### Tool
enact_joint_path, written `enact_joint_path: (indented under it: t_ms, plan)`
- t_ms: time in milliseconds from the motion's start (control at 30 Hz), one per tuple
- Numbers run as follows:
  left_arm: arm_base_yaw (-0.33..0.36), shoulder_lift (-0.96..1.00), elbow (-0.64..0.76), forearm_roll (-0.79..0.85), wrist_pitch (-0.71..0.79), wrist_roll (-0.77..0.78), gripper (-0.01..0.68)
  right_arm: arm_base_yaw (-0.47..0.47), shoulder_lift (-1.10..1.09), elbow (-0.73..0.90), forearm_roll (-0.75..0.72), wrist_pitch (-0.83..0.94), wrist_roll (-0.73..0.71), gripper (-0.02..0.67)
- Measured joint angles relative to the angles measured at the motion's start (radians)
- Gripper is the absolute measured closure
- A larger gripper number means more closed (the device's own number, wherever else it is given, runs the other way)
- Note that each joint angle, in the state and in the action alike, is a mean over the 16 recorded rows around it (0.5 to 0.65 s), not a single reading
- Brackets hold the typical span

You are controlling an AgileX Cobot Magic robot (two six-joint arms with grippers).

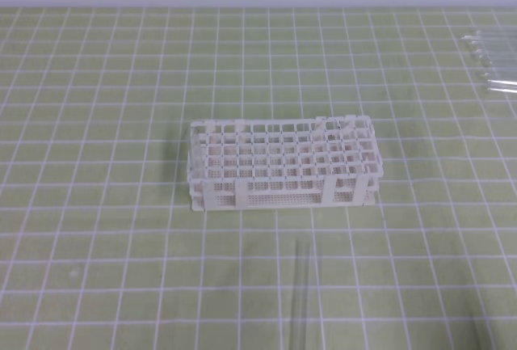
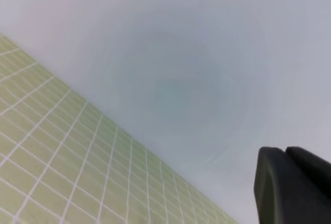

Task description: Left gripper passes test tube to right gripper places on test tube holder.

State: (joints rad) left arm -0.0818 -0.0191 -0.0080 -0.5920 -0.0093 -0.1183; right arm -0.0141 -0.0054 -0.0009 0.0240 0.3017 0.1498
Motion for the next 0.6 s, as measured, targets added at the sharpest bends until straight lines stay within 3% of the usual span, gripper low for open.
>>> enact_joint_path:
  t_ms: [300,600]
  plan:
    - [0.0,0.08,-0.169,0.003,0.381,0.015,0.675,0.0,0.001,0.0,0.0,0.0,0.0,0.666]
    - [0.0,0.407,-0.509,0.012,0.84,0.258,0.675,0.0,0.002,0.0,0.0,0.0,0.0,0.666]
